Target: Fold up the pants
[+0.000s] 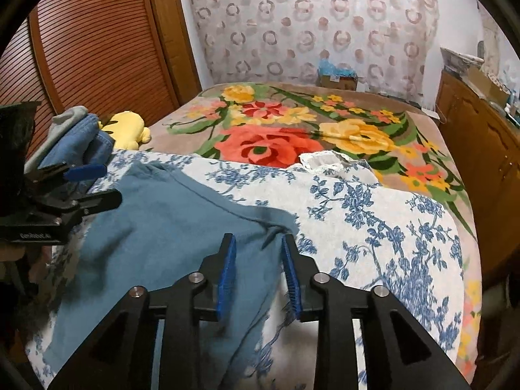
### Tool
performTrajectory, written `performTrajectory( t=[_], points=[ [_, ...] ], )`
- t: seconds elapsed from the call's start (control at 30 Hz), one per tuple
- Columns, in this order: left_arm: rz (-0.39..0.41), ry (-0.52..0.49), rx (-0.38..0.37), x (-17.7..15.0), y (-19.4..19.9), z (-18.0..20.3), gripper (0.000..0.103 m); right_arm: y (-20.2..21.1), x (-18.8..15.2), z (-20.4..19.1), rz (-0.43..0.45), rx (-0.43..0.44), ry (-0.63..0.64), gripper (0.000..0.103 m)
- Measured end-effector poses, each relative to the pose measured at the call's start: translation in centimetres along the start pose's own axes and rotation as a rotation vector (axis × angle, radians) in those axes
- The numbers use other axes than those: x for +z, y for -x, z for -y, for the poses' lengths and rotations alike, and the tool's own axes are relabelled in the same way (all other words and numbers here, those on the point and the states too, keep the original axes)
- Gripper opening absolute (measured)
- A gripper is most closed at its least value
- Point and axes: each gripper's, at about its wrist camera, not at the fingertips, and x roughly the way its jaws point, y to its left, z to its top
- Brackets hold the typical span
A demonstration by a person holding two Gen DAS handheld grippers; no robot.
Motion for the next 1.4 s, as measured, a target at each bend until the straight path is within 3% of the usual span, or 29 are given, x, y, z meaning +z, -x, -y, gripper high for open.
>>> performTrajectory(
  t=[0.33, 0.7, 1.1, 1.4],
  points=[
    [0.019, -0.002, -0.008, -1.9, 3.1, 1.1, 0.082, 3.6, -2.5, -2.0, 0.026, -0.018, 0.005, 0.056],
    [0.043, -0.006, -0.011, -5.1, 6.6, 2.0, 0.082, 7.0, -6.0, -3.4, 0.032, -0.035, -0.024, 0.056],
    [0.053, 0.005, -0.024, -10.7, 9.6, 2.7, 0.082, 10.9, -11.2, -4.9, 0.035, -0.034, -0.047, 0.056],
    [0.030, 0.024, -0.075, -14.7, 10.2, 3.6, 0.077, 12.4, -14.4, -4.9, 0.017, -0.031, -0.085, 0.051]
  ],
)
